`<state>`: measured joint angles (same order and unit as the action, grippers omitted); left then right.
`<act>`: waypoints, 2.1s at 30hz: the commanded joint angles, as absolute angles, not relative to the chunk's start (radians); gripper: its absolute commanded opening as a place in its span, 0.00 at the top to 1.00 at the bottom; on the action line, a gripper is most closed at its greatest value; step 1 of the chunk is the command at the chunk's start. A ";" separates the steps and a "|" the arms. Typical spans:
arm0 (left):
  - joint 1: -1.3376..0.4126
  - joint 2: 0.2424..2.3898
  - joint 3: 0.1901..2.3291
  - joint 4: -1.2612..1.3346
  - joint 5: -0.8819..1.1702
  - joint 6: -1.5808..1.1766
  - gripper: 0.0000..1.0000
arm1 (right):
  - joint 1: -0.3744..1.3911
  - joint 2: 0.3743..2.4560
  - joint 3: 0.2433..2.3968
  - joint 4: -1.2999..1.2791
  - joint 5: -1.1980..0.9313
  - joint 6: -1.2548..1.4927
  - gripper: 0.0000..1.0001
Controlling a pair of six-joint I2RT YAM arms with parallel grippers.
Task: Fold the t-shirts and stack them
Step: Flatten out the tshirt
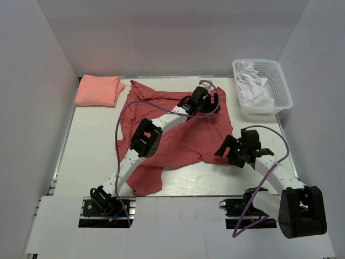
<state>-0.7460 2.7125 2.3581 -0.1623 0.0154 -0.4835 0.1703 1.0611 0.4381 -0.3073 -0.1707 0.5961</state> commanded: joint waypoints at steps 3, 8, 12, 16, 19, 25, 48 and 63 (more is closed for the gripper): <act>-0.732 2.695 2.319 -0.196 0.072 -0.466 0.00 | 0.172 1.081 0.443 -0.526 -0.127 0.583 0.10; -0.732 2.660 2.310 -0.164 0.215 -0.423 0.00 | 0.173 1.046 0.566 -0.571 -0.028 0.529 0.10; -0.741 2.594 2.344 -0.169 0.252 -0.367 0.00 | 0.175 1.034 0.708 -0.565 -0.006 0.489 0.10; -0.741 2.498 2.421 -0.178 0.216 -0.367 0.00 | 0.175 1.048 0.826 -0.545 0.022 0.471 0.10; -0.741 2.368 2.367 -0.199 0.175 -0.331 0.00 | 0.175 1.057 0.860 -0.538 0.009 0.460 0.10; -0.727 2.019 1.993 -0.359 -0.070 -0.294 0.00 | 0.176 1.138 0.847 -0.467 -0.079 0.454 0.10; -0.364 1.557 1.066 -0.372 -0.548 -0.552 0.00 | 0.218 1.706 1.081 -0.301 -0.074 0.367 0.10; -0.186 1.908 1.259 -0.181 -0.204 -0.479 0.00 | 0.210 1.842 1.144 -0.331 -0.029 0.373 0.10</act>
